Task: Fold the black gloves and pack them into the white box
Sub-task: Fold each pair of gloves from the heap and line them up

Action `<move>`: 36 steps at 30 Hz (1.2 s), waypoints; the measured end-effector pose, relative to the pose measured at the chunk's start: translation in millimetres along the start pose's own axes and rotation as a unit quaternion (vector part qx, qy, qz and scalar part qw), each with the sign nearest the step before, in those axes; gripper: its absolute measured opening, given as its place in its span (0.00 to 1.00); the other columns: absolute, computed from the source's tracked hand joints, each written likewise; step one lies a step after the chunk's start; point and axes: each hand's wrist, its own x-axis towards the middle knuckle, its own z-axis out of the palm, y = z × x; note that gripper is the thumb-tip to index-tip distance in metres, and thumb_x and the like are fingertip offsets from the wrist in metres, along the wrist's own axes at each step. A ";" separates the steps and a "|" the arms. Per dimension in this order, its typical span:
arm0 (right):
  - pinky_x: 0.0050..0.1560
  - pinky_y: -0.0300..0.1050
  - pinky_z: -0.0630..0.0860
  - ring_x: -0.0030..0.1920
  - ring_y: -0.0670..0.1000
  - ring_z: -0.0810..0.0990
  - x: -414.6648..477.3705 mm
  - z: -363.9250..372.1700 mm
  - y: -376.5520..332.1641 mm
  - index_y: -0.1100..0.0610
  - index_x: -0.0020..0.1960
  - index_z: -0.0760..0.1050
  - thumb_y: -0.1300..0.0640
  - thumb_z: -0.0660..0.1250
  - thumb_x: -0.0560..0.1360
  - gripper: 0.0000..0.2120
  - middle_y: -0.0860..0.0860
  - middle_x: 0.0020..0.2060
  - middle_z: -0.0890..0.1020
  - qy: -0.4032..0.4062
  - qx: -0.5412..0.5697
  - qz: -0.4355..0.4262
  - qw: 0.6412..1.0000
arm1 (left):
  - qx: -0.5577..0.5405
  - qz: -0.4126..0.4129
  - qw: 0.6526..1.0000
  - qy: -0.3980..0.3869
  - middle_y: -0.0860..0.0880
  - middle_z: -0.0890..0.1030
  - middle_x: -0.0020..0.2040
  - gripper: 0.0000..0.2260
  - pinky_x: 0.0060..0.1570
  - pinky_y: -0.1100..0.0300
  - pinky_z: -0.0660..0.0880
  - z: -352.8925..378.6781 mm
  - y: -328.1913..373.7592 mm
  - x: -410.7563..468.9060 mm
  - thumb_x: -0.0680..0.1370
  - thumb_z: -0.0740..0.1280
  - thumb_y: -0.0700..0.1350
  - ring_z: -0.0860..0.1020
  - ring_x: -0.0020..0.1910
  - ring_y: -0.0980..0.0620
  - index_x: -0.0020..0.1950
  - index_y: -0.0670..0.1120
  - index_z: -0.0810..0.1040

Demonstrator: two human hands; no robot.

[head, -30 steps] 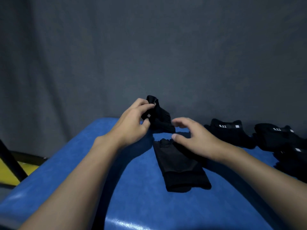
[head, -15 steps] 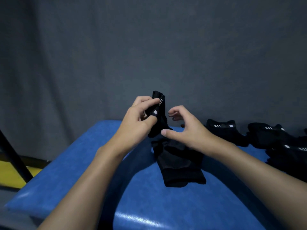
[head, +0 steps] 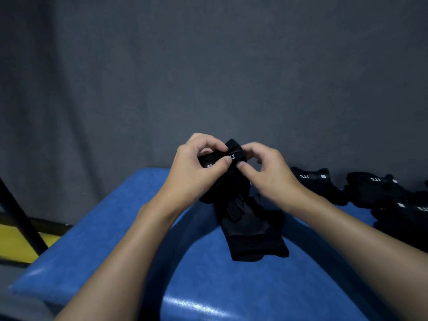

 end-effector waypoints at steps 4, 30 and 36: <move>0.51 0.28 0.67 0.51 0.43 0.79 -0.7 -1.7 -11.2 0.49 0.51 0.81 0.60 0.68 0.76 0.08 0.44 0.44 0.83 -0.018 -0.014 -0.014 1.000 | 0.043 0.013 0.999 -0.006 0.52 0.80 0.55 0.19 0.45 0.66 0.77 -3.6 3.3 -0.9 0.73 0.75 0.38 0.80 0.45 0.60 0.61 0.51 0.78; 0.51 0.34 0.74 0.45 0.39 0.80 -12.7 -29.4 -31.0 0.54 0.49 0.79 0.62 0.72 0.74 0.06 0.44 0.43 0.82 -0.059 0.026 -0.022 0.998 | 0.195 0.019 0.975 -0.105 0.58 0.83 0.40 0.02 0.44 0.48 0.80 -10.6 8.4 -1.8 0.75 0.72 0.49 0.82 0.41 0.56 0.44 0.53 0.83; 0.64 0.40 0.72 0.59 0.40 0.77 -25.0 -33.2 -20.6 0.48 0.68 0.67 0.57 0.73 0.74 0.26 0.43 0.57 0.79 -0.019 0.111 0.068 0.991 | 0.109 0.008 0.994 0.014 0.49 0.83 0.35 0.06 0.37 0.50 0.78 -5.4 11.1 -1.5 0.77 0.71 0.42 0.81 0.36 0.44 0.41 0.46 0.78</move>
